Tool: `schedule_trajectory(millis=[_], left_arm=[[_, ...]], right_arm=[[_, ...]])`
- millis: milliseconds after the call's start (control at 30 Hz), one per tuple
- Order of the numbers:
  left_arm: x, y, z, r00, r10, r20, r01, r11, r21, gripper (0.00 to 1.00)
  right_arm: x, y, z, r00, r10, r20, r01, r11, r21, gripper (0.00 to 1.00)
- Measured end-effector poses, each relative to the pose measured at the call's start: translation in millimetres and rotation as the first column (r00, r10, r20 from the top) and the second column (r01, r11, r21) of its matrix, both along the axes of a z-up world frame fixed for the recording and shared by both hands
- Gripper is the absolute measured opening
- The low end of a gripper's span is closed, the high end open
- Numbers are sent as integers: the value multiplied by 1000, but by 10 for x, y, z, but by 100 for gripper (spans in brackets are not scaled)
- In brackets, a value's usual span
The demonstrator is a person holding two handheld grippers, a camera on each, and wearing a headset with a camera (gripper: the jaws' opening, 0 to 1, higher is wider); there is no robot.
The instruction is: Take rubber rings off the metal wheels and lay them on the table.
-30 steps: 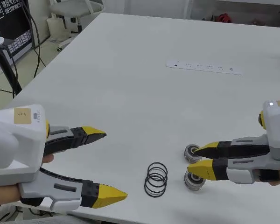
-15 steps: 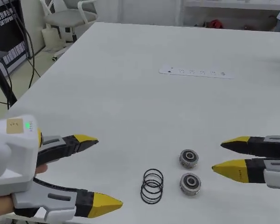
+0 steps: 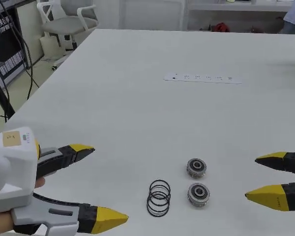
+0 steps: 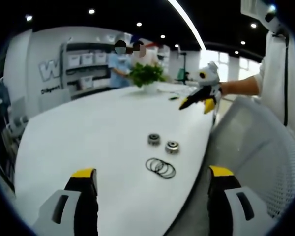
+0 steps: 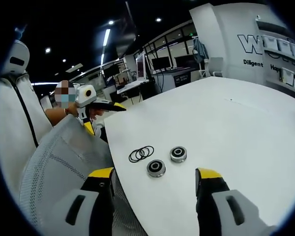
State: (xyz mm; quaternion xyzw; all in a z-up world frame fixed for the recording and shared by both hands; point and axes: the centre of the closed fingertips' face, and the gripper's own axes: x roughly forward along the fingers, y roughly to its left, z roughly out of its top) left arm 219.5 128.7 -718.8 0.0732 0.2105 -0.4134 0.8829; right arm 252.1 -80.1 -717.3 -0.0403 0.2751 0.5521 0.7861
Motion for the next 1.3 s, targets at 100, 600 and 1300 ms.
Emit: schedule_trajectory(millis=[100, 600, 1300], left_arm=[[-9, 10, -29, 1000, 6, -14, -6, 1000, -4, 97], [28, 124, -123, 995, 81, -55, -82, 996, -24, 100], [-8, 208, -205, 991, 96, -94, -101, 994, -51, 100]], right_arm=[[-24, -41, -64, 1000, -10, -5, 10, 1000, -10, 66], [-100, -151, -338, 994, -89, -66, 89, 996, -6, 92], [-232, -117, -446, 991, -99, -89, 96, 994, -44, 100]])
